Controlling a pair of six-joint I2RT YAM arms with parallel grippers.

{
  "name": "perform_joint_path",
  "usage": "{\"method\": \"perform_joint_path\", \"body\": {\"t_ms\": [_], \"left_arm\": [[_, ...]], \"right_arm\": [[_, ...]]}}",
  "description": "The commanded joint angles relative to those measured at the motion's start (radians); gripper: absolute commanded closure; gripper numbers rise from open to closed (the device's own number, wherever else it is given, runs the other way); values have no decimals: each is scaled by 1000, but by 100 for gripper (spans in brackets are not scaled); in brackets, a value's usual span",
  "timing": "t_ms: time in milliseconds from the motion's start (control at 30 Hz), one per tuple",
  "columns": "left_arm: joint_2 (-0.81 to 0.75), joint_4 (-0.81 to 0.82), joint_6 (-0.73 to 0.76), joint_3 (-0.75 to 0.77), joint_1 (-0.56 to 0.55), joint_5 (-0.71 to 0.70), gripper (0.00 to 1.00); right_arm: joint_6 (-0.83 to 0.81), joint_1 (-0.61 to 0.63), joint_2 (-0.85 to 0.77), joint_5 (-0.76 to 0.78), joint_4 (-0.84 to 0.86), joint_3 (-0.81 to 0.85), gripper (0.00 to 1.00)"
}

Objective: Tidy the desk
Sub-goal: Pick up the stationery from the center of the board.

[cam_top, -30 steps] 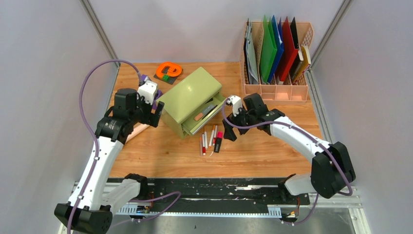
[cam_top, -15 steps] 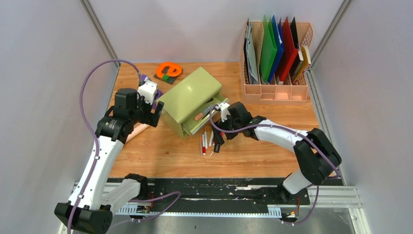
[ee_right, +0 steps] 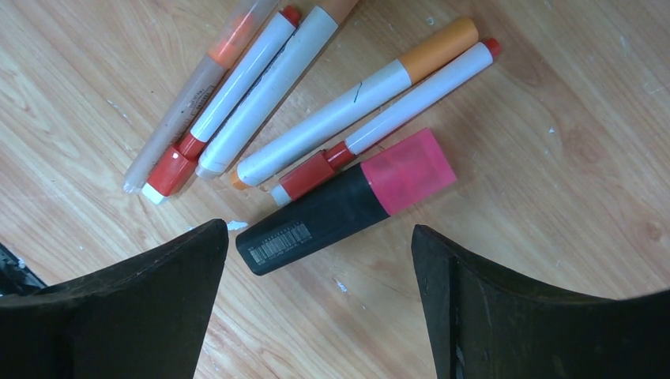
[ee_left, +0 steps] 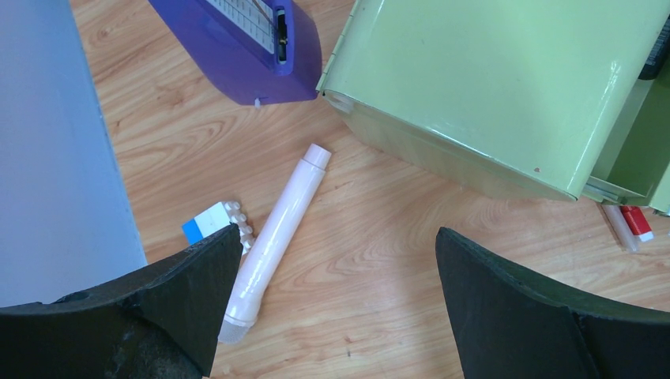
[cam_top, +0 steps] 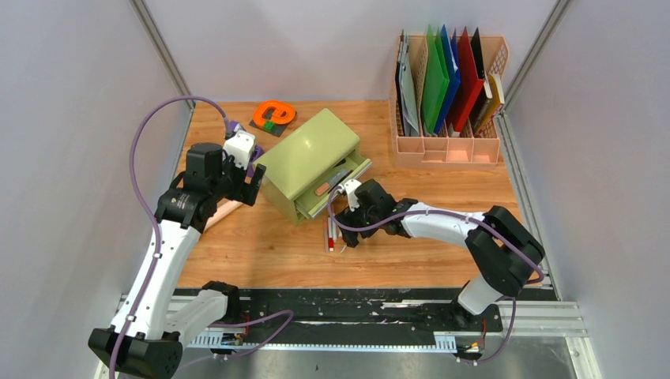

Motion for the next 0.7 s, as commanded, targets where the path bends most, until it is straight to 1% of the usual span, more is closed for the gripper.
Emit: {"method": "perform_joint_path", "body": {"t_ms": [0, 200, 333, 500, 567, 667], "left_arm": [[-4, 26, 12, 4, 8, -6, 0], [-5, 26, 14, 3, 8, -8, 0], [-5, 26, 14, 3, 8, -8, 0], [-8, 27, 16, 1, 8, -6, 0], [-10, 27, 16, 0, 8, -6, 0], [-13, 27, 14, 1, 7, -3, 0]], "right_arm": [[-8, 11, 25, 55, 39, -2, 12], [-4, 11, 42, 72, 40, -4, 12], [-15, 10, 56, 101, 41, -5, 14], [-37, 3, 52, 111, 33, -13, 20], [-46, -4, 45, 144, 21, -17, 23], [-47, -23, 24, 144, 7, -26, 29]]}}
